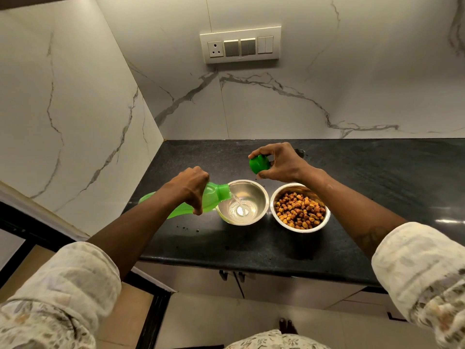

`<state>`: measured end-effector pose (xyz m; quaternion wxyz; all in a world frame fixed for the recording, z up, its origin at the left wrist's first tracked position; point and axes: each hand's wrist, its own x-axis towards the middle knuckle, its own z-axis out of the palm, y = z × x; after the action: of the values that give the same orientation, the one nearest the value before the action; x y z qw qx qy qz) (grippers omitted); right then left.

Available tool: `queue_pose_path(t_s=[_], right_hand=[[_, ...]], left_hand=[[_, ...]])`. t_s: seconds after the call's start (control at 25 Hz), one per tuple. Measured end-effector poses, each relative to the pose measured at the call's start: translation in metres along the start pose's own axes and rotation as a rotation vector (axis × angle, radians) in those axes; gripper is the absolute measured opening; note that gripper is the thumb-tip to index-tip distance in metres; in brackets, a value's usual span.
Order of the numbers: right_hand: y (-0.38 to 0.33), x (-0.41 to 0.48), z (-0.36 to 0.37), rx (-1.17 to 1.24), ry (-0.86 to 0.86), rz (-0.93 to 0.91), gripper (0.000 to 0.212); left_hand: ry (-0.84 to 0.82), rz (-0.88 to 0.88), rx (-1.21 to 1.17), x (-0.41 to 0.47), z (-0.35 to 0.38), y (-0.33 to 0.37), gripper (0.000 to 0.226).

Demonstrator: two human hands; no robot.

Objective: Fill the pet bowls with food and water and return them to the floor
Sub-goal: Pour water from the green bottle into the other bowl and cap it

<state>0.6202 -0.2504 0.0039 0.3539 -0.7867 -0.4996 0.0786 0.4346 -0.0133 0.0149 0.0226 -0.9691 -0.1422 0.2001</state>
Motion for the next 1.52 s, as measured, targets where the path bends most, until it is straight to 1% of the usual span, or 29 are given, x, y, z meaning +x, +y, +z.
queue_pose_path(t_s=[0.24,0.4,0.76,0.96,1.16,1.52], right_hand=[[-0.003,0.001,-0.001,0.001,0.006,-0.008,0.053],[-0.005,0.001,-0.002,0.007,0.008,-0.005,0.052],[-0.007,0.002,-0.002,0.005,0.013,0.003,0.053],[-0.008,0.003,-0.001,0.004,0.023,0.006,0.053],[-0.009,0.003,-0.002,0.002,0.035,-0.007,0.052],[-0.016,0.003,-0.001,0.003,0.044,-0.027,0.051]], left_hand=[[0.005,-0.004,0.017,-0.004,-0.007,-0.002,0.072],[0.007,-0.001,0.035,-0.005,-0.013,-0.003,0.076],[0.018,-0.019,0.067,-0.011,-0.029,-0.007,0.079],[0.039,-0.030,0.095,-0.016,-0.043,-0.010,0.072],[0.058,-0.030,0.107,-0.021,-0.052,-0.014,0.078],[0.097,-0.056,0.211,-0.034,-0.077,-0.016,0.069]])
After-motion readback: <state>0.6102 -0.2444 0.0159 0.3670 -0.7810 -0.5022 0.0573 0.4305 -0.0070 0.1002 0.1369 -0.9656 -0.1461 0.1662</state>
